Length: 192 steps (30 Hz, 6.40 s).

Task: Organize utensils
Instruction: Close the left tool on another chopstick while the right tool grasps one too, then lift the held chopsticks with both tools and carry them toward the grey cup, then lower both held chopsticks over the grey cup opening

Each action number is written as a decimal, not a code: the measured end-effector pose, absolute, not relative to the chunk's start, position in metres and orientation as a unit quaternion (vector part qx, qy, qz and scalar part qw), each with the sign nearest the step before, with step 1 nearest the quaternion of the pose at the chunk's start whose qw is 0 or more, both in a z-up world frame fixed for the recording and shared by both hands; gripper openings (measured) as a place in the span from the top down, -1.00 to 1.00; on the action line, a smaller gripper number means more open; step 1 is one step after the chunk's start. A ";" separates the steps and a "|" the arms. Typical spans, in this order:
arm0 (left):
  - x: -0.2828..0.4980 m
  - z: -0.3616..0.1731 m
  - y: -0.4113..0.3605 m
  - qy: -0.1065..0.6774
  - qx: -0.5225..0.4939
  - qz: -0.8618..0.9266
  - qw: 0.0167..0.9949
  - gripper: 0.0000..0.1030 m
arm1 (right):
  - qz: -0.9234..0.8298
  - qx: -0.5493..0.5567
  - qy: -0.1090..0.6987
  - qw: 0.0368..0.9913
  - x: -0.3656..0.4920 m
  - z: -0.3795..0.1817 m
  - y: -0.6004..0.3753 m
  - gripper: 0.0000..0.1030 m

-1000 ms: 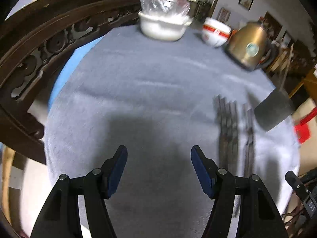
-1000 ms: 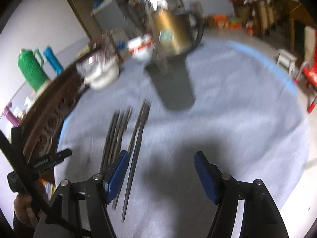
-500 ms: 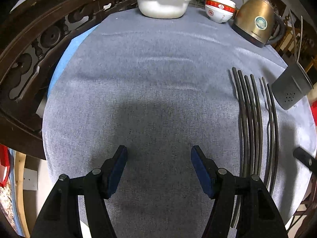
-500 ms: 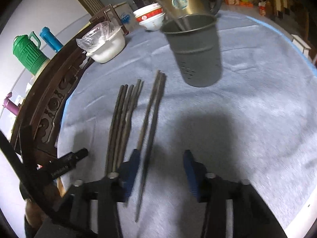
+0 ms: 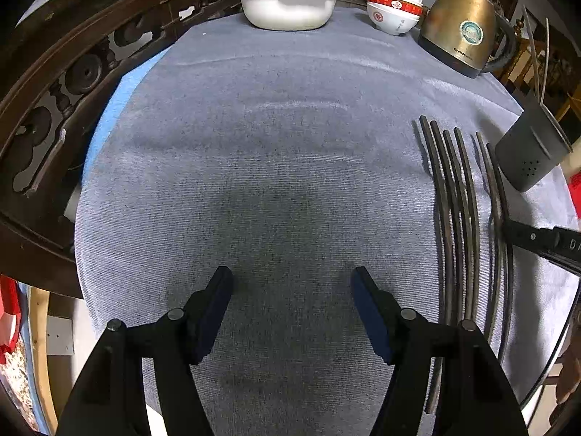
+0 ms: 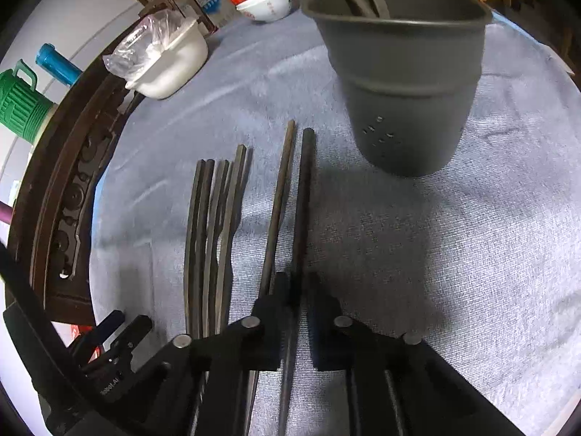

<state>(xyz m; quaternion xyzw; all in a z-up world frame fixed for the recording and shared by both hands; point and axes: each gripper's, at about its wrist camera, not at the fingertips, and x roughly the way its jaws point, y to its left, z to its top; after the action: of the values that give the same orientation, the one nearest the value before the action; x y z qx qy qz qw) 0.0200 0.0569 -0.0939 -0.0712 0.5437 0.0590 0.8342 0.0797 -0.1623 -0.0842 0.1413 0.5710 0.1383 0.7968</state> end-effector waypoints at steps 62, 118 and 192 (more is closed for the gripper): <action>0.101 -0.084 0.063 0.648 -0.082 -0.063 0.755 0.89 | 0.165 0.001 0.623 0.765 0.119 -0.072 -0.135 0.86; -0.047 0.022 0.064 0.249 -0.097 0.024 0.963 0.84 | 0.049 0.069 0.192 0.978 -0.054 0.042 -0.217 0.86; 0.030 0.054 0.039 0.354 -0.054 0.103 0.928 0.85 | 0.071 0.118 0.177 0.975 -0.060 0.081 -0.225 0.86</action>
<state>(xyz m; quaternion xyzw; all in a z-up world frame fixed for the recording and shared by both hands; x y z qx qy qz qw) 0.0300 0.0392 0.0540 -0.0539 0.3544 0.1026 0.9279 -0.0605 -0.2249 0.0807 0.1178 0.1768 0.0711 0.9746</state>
